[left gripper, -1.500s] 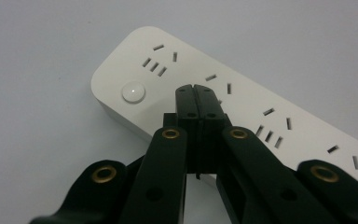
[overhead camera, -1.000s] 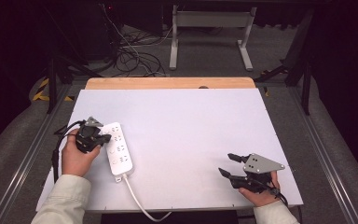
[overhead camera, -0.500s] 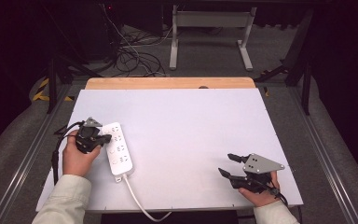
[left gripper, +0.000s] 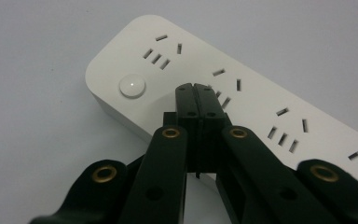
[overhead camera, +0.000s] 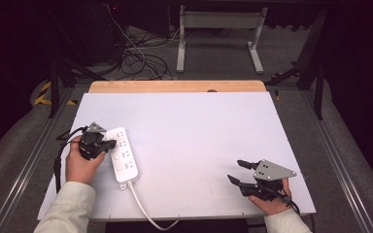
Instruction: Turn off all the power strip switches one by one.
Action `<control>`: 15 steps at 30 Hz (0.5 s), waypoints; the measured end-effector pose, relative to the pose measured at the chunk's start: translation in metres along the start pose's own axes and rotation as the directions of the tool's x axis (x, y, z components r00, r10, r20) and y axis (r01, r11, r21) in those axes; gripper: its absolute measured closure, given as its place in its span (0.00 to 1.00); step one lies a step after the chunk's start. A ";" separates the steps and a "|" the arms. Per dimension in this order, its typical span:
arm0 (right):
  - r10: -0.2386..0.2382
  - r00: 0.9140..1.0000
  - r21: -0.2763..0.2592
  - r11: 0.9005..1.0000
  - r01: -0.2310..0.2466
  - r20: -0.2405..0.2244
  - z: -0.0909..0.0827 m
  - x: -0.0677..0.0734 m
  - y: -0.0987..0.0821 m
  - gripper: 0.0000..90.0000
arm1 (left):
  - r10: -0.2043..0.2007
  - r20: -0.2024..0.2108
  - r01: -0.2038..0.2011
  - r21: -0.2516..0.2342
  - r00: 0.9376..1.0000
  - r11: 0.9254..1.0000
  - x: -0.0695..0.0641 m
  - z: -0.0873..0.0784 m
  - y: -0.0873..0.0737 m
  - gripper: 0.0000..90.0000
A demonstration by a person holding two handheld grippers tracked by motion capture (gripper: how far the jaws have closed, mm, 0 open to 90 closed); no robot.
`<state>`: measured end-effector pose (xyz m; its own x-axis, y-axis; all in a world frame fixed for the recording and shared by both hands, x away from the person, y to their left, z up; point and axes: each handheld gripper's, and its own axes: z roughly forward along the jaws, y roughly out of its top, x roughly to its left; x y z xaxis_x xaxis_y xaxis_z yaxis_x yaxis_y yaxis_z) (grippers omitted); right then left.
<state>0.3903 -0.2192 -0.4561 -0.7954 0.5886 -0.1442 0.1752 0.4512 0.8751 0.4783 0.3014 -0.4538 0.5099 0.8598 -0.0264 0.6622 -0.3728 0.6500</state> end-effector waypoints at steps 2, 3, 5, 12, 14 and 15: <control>0.000 1.000 0.000 1.000 0.000 -0.001 0.000 0.000 0.000 0.46 | -0.003 0.003 0.003 -0.003 1.000 1.000 0.000 0.000 -0.001 1.00; 0.000 1.000 0.000 1.000 0.000 0.000 0.000 0.000 0.000 0.46 | -0.004 0.007 0.004 -0.003 1.000 1.000 0.001 0.000 0.000 1.00; 0.000 1.000 -0.001 1.000 0.000 0.000 0.000 0.000 0.000 0.46 | -0.004 0.009 0.004 0.004 1.000 1.000 0.000 0.000 -0.001 1.00; -0.001 1.000 -0.002 1.000 0.001 0.000 -0.001 0.001 0.000 0.46 | -0.010 0.004 0.010 0.010 1.000 1.000 -0.001 0.000 0.000 1.00; -0.001 1.000 -0.005 1.000 0.001 0.002 -0.001 0.001 0.000 0.46 | 0.025 -0.033 -0.025 -0.008 0.999 1.000 -0.007 -0.004 0.002 1.00; -0.002 1.000 -0.006 1.000 0.002 0.002 -0.001 0.001 0.001 0.46 | 0.019 -0.046 -0.020 -0.014 0.999 1.000 -0.009 -0.008 0.004 1.00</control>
<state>0.3887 -0.2193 -0.4551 -0.7947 0.5890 -0.1465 0.1705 0.4483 0.8775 0.4725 0.2951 -0.4446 0.4968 0.8676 0.0206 0.6445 -0.3847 0.6608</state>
